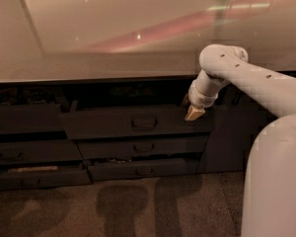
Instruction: Open top drawer
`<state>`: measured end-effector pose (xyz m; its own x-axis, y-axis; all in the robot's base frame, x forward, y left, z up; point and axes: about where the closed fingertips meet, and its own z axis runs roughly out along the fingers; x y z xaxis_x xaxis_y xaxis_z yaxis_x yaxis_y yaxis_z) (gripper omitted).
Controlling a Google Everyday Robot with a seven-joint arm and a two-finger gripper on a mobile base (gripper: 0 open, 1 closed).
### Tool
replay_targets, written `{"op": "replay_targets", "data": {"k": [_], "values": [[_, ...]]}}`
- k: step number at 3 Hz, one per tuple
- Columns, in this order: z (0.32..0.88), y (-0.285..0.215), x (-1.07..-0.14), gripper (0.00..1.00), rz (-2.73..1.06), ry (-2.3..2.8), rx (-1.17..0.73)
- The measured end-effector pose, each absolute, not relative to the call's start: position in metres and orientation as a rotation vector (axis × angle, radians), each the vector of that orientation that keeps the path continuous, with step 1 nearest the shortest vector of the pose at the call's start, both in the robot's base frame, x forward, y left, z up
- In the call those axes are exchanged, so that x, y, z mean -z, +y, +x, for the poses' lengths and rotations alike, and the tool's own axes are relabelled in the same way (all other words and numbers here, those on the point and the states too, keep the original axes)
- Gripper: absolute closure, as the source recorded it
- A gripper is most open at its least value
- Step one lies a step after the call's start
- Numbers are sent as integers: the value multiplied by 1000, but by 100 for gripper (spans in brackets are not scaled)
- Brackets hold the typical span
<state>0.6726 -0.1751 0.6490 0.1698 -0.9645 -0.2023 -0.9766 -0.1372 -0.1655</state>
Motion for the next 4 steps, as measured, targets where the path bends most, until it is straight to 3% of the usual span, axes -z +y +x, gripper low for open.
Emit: {"op": "replay_targets", "data": {"k": [4], "values": [[645,-174,-643,100,-2214,1802,-20]]}}
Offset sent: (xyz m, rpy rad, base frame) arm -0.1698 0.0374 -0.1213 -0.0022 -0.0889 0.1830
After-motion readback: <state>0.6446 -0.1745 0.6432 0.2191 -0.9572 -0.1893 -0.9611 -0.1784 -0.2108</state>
